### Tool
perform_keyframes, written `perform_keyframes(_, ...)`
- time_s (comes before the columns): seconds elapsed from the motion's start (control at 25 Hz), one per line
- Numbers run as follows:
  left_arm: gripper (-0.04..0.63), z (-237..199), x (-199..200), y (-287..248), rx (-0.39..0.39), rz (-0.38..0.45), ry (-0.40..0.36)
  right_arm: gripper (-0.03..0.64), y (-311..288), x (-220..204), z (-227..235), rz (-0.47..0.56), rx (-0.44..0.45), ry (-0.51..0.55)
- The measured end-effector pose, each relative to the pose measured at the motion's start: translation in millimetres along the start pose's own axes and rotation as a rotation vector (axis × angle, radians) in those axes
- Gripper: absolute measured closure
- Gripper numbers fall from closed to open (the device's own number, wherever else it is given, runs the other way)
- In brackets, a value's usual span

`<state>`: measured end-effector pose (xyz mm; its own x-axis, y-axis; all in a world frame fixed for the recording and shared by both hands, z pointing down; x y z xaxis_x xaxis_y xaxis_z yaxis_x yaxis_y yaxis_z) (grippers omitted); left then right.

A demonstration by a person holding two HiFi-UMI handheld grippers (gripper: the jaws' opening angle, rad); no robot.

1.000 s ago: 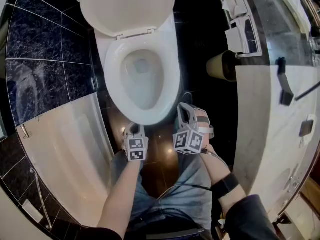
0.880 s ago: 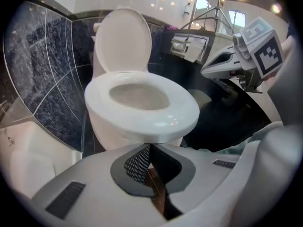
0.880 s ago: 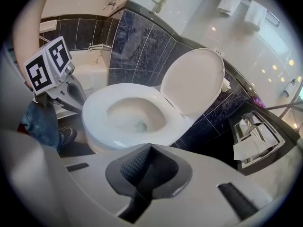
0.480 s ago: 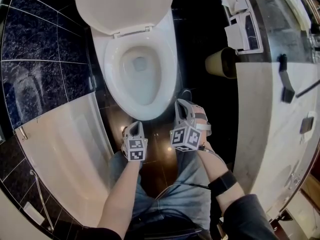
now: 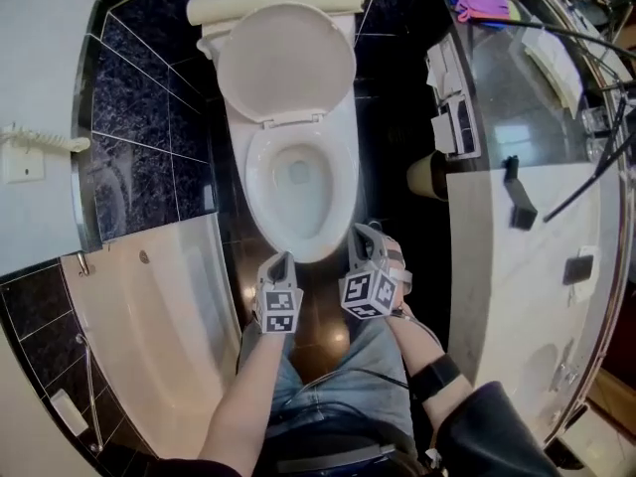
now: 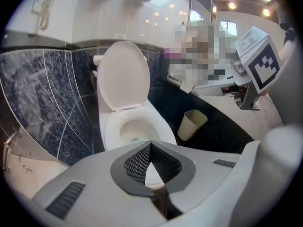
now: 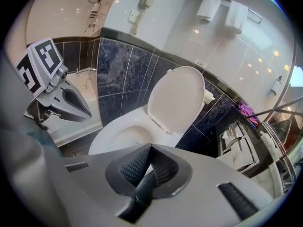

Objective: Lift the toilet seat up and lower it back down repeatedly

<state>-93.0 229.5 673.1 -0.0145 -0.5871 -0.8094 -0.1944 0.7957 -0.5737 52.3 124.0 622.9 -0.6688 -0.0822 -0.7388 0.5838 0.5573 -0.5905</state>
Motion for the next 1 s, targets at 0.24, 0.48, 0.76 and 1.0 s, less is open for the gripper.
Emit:
perform_keyframes(0.24,0.598,-13,125,54,0.035,0.151,-0.03,0.594,45,87,44,0.103,-0.051,-0.141)
perform_keyframes(0.48,0.598,-15,229,114,0.062,0.282,-0.042,0.594,97,150,86,0.196,-0.058,-0.213)
perform_keyframes(0.76,0.598,-33,301,161,0.107,0.401,-0.047,0.594,133,195,116,0.305,-0.063,-0.296)
perform_keyframes(1.0,0.598,-37,331,186,0.119,0.458,-0.017,0.594,152,201,135,0.304,-0.093,-0.305)
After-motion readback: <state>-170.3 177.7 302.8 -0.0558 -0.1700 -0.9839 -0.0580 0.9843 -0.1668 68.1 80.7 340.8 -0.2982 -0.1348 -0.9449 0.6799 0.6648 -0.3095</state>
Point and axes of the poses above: the fingertips, and each gripper's own axes: y backward along the fingers, z to its right, x out of its top, the point moved 5 cm from there along y, backward along the fingers, and after that the axes turned 14 degrees about z, right-handed, at the moved point
